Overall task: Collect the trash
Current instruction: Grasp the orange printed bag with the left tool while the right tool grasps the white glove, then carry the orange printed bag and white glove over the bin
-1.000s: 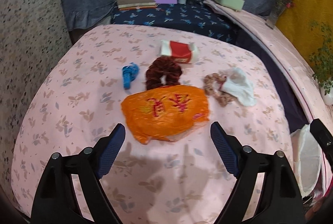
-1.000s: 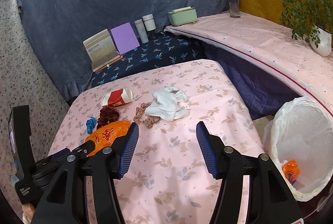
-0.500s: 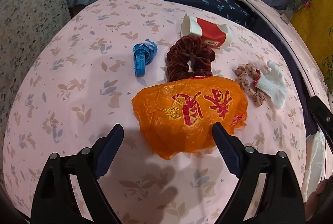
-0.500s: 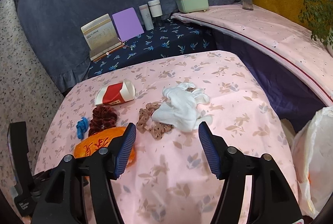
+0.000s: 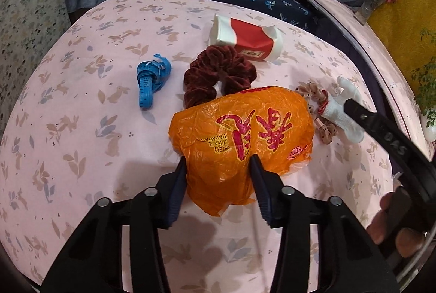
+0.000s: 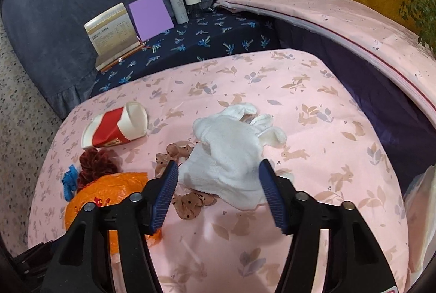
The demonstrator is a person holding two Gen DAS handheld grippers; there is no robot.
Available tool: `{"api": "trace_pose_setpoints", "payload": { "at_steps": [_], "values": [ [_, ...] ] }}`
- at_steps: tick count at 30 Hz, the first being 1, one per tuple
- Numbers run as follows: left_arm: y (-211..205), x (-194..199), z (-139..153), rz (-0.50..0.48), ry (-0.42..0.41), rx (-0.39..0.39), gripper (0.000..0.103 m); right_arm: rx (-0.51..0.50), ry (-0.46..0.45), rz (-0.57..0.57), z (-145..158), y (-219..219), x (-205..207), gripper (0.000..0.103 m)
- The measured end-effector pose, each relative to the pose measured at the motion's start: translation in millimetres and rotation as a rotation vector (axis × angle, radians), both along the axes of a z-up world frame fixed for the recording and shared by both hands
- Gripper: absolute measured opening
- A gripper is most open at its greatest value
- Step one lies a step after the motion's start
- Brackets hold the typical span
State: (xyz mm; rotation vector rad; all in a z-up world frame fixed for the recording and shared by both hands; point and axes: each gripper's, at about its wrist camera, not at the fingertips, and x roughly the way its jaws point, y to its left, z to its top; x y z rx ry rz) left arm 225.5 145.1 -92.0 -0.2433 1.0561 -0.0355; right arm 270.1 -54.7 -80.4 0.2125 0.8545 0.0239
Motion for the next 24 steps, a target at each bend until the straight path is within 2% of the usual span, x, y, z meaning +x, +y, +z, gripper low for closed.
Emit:
{"api": "trace_pose_setpoints", "payload": {
  "at_steps": [1,3,4,14,24],
  "values": [
    [-1.0,0.1,1.0,-0.003,-0.002,-0.002,0.037,-0.001,0.010,0.006,-2.3,-0.3,0.7,0.032],
    [-3.3,-2.1,4.2,-0.005,-0.010,-0.001,0.034,0.005,0.023,0.007,-5.1,-3.1,-0.3,0.011],
    [-5.0,-3.7,6.4,-0.010,-0.016,0.000,0.033,0.006,0.025,0.008,-5.0,-4.6,-2.0,0.008],
    [-32.7,-25.8,34.8,-0.054,-0.067,0.014,0.031,0.046,-0.053,-0.034,31.0,-36.4,-46.8,0.006],
    [-89.0,-62.7,75.8,-0.151,-0.153,0.039,0.031,0.068,-0.142,-0.097,73.0,-83.7,-107.7,0.006]
  ]
}}
